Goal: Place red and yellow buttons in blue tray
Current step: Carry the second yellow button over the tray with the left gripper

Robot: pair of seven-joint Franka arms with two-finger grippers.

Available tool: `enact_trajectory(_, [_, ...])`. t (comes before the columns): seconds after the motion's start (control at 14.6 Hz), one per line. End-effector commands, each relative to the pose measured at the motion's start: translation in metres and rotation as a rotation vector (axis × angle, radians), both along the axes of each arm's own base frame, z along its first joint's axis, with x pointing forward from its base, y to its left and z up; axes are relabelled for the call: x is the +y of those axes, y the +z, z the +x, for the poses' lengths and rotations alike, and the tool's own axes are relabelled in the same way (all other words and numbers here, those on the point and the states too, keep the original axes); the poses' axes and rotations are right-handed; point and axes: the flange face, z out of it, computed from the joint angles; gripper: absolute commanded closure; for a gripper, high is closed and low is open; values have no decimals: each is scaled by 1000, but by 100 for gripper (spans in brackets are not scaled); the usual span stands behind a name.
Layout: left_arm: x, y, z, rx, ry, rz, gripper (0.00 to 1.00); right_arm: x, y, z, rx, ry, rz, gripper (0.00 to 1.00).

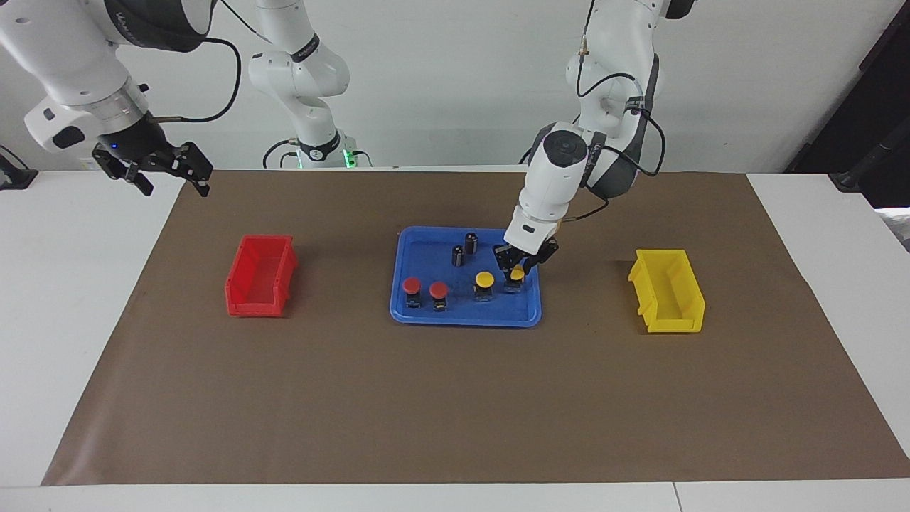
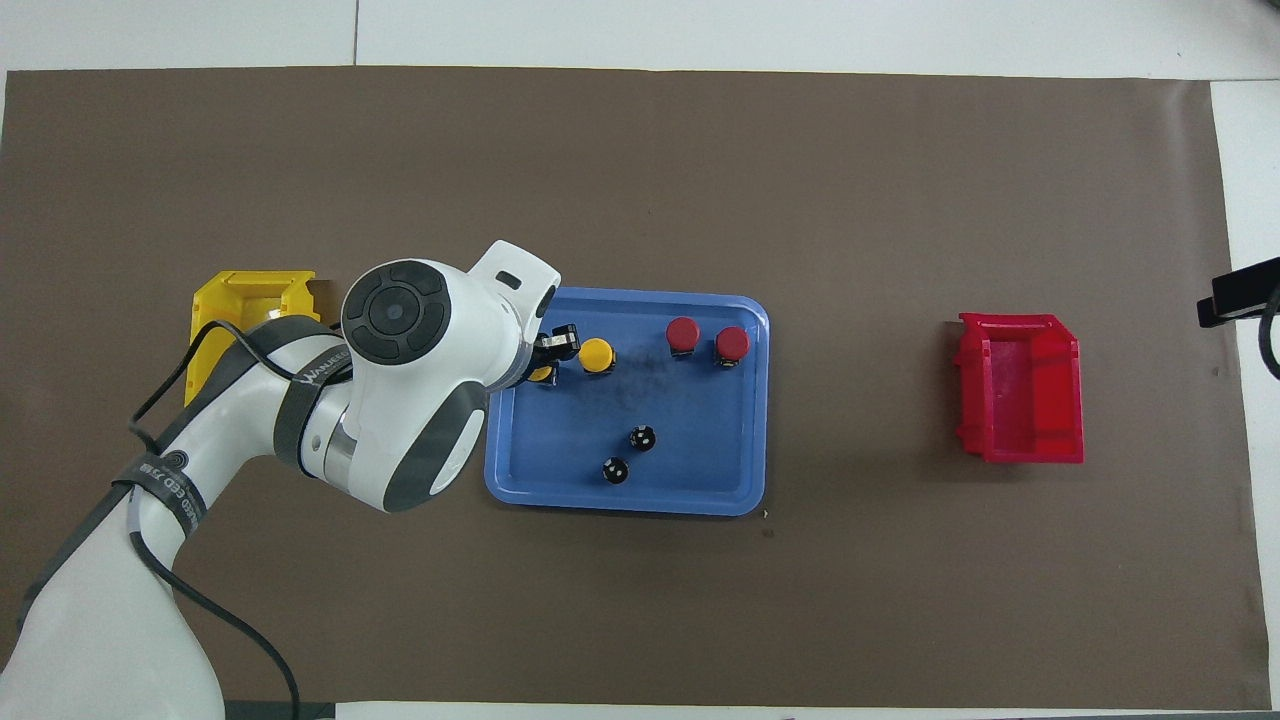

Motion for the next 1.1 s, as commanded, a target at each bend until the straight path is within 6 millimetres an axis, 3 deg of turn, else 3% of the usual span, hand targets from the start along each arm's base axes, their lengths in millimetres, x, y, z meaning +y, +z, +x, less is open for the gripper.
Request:
enact_trajectory(0.0, [6,1,3,-25,33,-25,74,0,1,-7,-10,10,-16,0])
enact_trajectory(0.07, [6,-1,2,-20,36,-24,49,0,2,-6,-10,13,-25,0])
enact_trajectory(0.14, [6,-2,2,-16,34,-21,34,2,3,-6,-13,16,-27,0])
enact_trajectory(0.48, [6,5,0,29,23,10,4,4,3,-5,-19,19,-26,0])
enact_trajectory(0.82, [39,66,12,121,-55,89,0,1,5,-6,-13,17,-26,0])
enact_trajectory(1.03, [89,106,23,132,-118,115,0,2,5,-5,-13,20,-26,0])
